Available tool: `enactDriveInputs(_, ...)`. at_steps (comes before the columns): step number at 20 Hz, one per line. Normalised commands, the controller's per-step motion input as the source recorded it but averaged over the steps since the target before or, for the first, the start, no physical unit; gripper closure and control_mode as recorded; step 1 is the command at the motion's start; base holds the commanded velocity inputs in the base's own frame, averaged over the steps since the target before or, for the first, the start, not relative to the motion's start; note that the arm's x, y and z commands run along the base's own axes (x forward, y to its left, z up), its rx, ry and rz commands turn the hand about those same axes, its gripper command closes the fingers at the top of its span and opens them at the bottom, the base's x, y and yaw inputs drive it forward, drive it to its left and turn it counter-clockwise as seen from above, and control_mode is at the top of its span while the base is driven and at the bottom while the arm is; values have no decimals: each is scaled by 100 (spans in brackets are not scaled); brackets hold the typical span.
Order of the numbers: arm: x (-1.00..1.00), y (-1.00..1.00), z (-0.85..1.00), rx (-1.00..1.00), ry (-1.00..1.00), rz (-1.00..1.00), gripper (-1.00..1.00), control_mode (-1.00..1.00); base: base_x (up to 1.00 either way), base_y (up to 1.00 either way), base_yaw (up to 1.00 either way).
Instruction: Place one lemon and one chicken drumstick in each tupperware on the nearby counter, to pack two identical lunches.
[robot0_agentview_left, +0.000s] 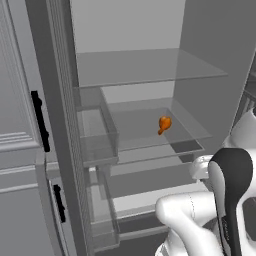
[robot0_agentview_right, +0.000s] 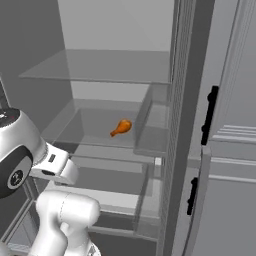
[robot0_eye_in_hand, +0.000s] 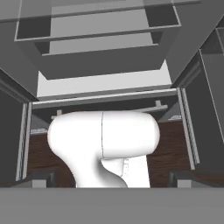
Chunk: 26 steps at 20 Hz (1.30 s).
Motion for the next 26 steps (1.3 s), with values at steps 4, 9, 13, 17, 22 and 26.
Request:
enactDriveInputs(4,0,0,0,0,0,0,-100,100,51,0,0)
enactDriveInputs(9,0,0,0,0,0,0,-100,100,22,0,0)
enactDriveInputs(13,0,0,0,0,0,0,-100,100,2,0,0)
enactDriveInputs(17,0,0,0,0,0,0,-100,100,1,8,0)
enactDriveInputs(22,12,1,0,0,-11,-9,-100,-100,0,1,0)
enactDriveInputs(26,46,-1,0,0,-23,-31,-100,-100,0,0,0)
